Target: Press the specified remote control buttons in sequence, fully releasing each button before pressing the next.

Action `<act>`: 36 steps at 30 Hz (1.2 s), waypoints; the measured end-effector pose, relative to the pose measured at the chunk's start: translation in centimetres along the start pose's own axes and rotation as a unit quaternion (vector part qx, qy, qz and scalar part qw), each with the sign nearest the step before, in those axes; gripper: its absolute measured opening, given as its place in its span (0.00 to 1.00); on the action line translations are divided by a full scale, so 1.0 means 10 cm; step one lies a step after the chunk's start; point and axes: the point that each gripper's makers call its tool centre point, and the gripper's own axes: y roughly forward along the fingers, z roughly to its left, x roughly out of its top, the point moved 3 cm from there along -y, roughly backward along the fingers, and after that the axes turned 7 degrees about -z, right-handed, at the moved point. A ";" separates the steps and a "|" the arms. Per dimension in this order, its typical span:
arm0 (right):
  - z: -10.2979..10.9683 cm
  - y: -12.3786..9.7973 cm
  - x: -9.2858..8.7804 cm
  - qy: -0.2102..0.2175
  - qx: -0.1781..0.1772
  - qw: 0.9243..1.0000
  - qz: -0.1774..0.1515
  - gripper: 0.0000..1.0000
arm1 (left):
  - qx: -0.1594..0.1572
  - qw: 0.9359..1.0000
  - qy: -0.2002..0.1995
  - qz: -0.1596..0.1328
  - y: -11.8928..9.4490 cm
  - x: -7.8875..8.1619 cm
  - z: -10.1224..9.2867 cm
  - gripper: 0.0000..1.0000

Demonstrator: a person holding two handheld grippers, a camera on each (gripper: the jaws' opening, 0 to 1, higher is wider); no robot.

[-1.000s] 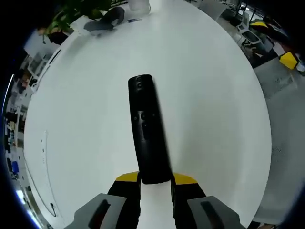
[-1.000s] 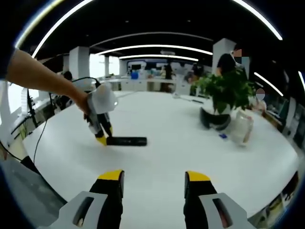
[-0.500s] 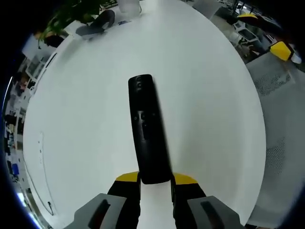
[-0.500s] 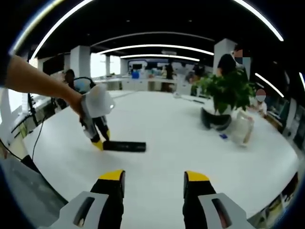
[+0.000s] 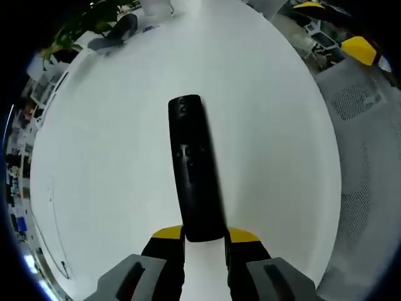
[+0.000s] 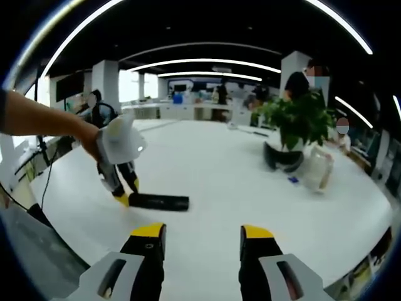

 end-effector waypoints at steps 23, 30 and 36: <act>0.05 -0.02 -0.03 -0.009 0.013 1.000 0.006 0.42 | -0.002 1.000 0.001 0.003 -0.01 0.00 -0.34 0.23; 0.06 -0.02 -0.03 -0.008 0.015 1.000 0.006 0.41 | -0.003 1.000 -0.002 0.000 -0.02 0.00 -0.47 0.23; 0.07 -0.03 -0.04 -0.013 0.016 1.000 0.010 0.37 | -0.004 1.000 0.007 0.008 -0.02 0.00 -0.62 0.23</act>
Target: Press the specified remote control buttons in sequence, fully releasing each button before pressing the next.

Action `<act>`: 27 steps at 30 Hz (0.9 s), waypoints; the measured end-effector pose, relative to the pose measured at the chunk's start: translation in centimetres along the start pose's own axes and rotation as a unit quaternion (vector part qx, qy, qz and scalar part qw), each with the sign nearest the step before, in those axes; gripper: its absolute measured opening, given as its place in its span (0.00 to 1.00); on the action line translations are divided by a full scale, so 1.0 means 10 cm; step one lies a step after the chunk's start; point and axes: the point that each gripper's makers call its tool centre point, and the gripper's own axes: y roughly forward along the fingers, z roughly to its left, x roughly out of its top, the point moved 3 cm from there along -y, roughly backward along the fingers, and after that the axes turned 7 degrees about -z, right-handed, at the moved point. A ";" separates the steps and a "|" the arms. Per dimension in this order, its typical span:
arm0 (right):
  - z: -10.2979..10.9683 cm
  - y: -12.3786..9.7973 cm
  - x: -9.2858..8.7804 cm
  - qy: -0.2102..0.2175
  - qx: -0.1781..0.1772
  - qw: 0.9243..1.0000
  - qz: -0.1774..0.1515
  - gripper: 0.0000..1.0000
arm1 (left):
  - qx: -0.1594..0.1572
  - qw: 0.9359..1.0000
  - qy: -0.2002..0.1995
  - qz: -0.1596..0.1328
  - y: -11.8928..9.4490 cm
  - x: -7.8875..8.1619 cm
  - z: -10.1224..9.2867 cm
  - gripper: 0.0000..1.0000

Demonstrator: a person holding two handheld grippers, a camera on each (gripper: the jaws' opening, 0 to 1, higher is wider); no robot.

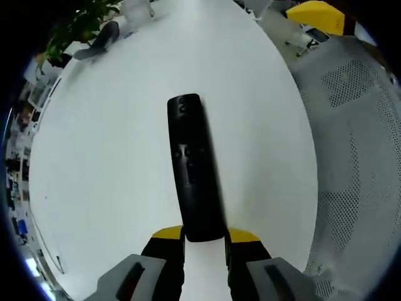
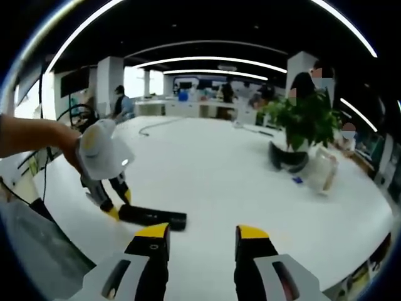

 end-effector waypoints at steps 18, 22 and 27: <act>0.12 0.00 -0.06 0.010 0.028 0.999 0.028 0.19 | 0.005 1.000 -0.013 -0.021 -0.03 -0.07 -0.38 0.23; 0.17 -0.01 -0.09 0.006 0.045 0.998 0.043 0.07 | 0.009 0.999 -0.028 -0.035 -0.04 -0.09 -0.45 0.23; 0.20 -0.02 -0.09 0.000 0.057 0.997 0.048 0.00 | 0.012 0.998 -0.042 -0.056 -0.04 -0.09 -0.53 0.23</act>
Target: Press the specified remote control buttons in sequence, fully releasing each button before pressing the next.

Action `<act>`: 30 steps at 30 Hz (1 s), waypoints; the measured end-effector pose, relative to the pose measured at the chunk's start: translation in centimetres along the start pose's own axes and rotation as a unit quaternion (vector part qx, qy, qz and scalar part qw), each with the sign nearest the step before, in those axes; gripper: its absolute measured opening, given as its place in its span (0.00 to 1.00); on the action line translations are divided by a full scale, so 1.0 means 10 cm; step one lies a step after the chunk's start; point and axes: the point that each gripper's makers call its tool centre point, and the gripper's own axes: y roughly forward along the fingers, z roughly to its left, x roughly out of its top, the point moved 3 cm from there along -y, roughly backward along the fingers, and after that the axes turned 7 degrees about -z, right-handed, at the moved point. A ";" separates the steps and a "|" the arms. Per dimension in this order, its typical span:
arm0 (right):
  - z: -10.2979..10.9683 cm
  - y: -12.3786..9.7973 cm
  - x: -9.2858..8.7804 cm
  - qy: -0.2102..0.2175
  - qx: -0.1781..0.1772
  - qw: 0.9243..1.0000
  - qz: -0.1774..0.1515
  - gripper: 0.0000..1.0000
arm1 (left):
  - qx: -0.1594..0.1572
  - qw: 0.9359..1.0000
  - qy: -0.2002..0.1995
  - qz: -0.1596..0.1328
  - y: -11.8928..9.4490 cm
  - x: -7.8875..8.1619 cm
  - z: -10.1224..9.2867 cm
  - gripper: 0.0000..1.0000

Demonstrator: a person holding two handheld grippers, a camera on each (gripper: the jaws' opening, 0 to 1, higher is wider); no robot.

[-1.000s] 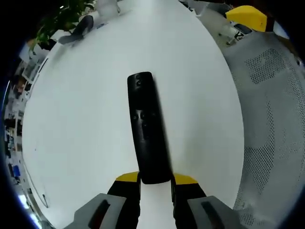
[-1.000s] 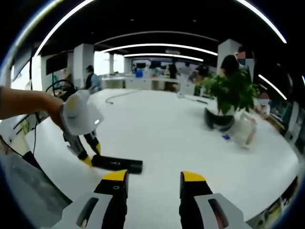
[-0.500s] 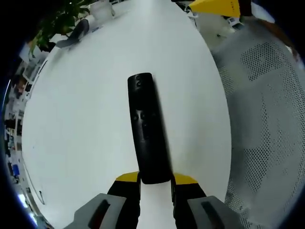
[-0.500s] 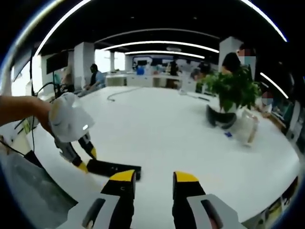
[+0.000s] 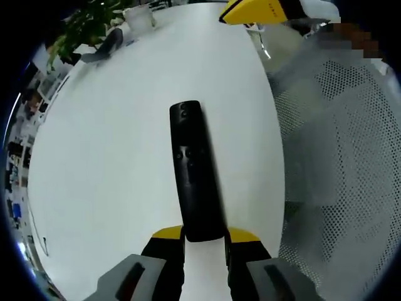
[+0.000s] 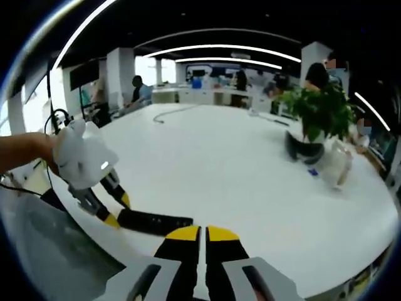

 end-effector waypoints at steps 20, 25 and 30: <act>0.02 0.40 -0.09 0.136 0.056 0.986 0.072 0.00 | 0.016 0.996 -0.044 -0.076 -0.02 0.02 -0.33 0.24; 0.02 0.41 -0.16 0.161 0.063 0.981 0.089 0.00 | 0.016 0.994 -0.046 -0.097 -0.02 0.03 -0.37 0.24; 0.14 0.41 -0.36 0.198 0.089 0.964 0.156 0.00 | 0.019 0.989 -0.061 -0.134 -0.01 0.04 -0.42 0.24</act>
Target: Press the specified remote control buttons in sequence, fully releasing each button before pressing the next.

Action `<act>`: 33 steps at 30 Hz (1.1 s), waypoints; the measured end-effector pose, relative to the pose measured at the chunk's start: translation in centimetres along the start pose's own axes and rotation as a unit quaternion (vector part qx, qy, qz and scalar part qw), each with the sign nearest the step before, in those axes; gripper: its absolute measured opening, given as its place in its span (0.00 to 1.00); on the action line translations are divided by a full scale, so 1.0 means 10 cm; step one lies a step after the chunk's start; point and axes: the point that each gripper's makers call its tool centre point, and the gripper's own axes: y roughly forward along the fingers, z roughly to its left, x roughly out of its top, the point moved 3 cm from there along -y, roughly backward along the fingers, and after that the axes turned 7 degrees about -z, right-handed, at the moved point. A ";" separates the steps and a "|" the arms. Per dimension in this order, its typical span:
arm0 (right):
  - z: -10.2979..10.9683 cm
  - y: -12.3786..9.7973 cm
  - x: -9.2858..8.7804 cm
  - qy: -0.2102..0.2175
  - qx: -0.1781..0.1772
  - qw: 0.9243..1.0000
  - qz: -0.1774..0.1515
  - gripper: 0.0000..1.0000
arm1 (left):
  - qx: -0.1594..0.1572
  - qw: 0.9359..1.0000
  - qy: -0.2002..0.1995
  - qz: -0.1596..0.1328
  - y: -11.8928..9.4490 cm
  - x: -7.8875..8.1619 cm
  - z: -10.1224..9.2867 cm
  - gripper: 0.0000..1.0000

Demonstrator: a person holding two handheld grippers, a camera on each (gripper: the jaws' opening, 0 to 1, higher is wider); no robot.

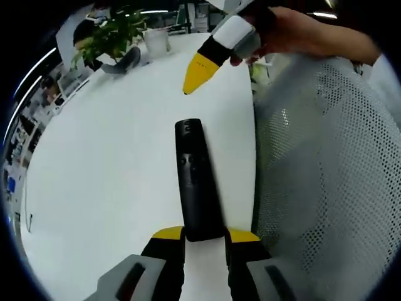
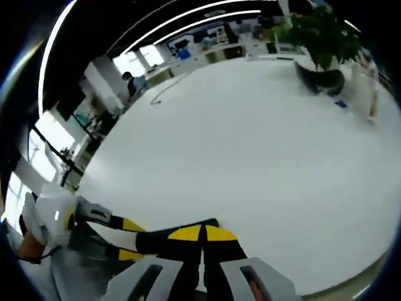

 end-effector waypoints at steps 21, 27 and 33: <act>-0.22 0.21 -0.09 0.119 0.023 0.991 0.065 0.00 | 0.013 0.993 -0.027 -0.114 0.05 0.07 -0.08 0.24; -0.24 0.20 -0.10 0.167 0.025 0.984 0.058 0.00 | 0.014 0.992 -0.028 -0.123 0.05 0.07 -0.08 0.24; -0.22 0.21 -0.09 0.166 0.023 0.985 0.048 0.00 | 0.019 0.991 -0.029 -0.128 0.06 0.08 -0.06 0.24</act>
